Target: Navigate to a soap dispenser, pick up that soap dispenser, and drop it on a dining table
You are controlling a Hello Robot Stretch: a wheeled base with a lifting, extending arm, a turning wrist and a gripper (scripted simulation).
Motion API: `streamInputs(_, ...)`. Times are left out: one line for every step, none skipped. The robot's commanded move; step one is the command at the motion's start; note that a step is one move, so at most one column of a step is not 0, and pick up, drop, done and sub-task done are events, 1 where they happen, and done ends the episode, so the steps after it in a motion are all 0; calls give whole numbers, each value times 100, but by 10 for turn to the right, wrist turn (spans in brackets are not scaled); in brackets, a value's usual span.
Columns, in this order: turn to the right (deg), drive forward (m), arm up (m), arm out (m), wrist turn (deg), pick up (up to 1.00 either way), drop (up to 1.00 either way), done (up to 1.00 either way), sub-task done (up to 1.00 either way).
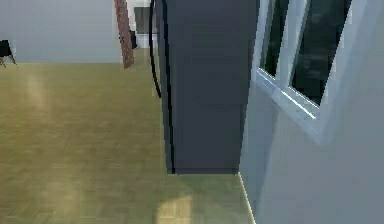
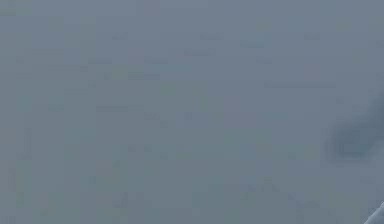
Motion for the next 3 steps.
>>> streamInputs(-450, 0, 0, 0, 0, 0, 0, 0, 0)
streamInputs(-450, 0, 0, 0, 0, 0, 0, 0, 0)
streamInputs(0, 15, 0, 0, 0, 0, 0, 0, 0)
